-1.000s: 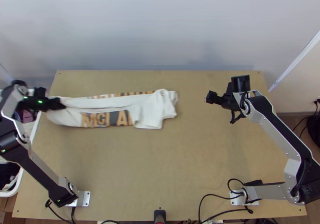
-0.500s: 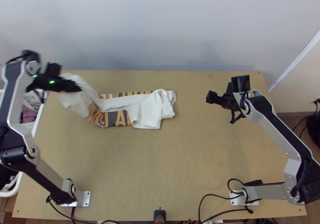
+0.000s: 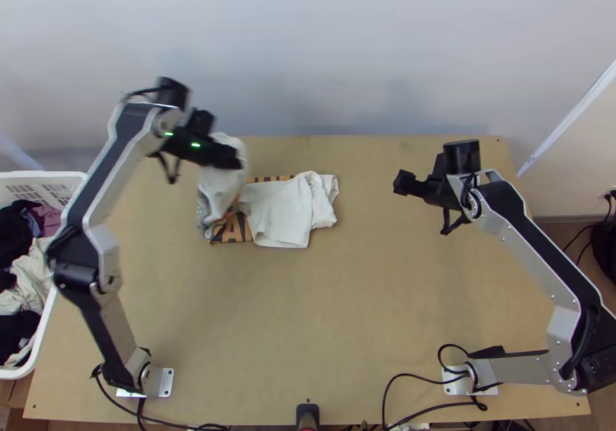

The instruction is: Fold the t-shirt

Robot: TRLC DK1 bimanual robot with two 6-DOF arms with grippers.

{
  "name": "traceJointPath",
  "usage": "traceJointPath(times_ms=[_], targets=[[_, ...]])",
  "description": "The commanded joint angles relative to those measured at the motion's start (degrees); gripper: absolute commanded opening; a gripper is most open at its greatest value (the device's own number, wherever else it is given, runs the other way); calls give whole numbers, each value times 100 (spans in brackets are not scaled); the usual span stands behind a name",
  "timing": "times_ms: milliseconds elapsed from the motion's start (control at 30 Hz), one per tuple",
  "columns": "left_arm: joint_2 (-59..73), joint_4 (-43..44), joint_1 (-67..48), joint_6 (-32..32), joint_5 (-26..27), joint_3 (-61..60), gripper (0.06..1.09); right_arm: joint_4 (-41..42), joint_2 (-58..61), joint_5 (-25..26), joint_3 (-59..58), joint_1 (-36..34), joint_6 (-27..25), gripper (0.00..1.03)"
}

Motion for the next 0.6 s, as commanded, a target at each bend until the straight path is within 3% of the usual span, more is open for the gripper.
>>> traceJointPath(times_ms=[0,567], targets=[[349,81,-366,-272,-135,309,10,35,50,-39,166,38,90,99],[1782,266,-1403,-500,-566,1346,10,17,15,-30,289,-85,55,99]])
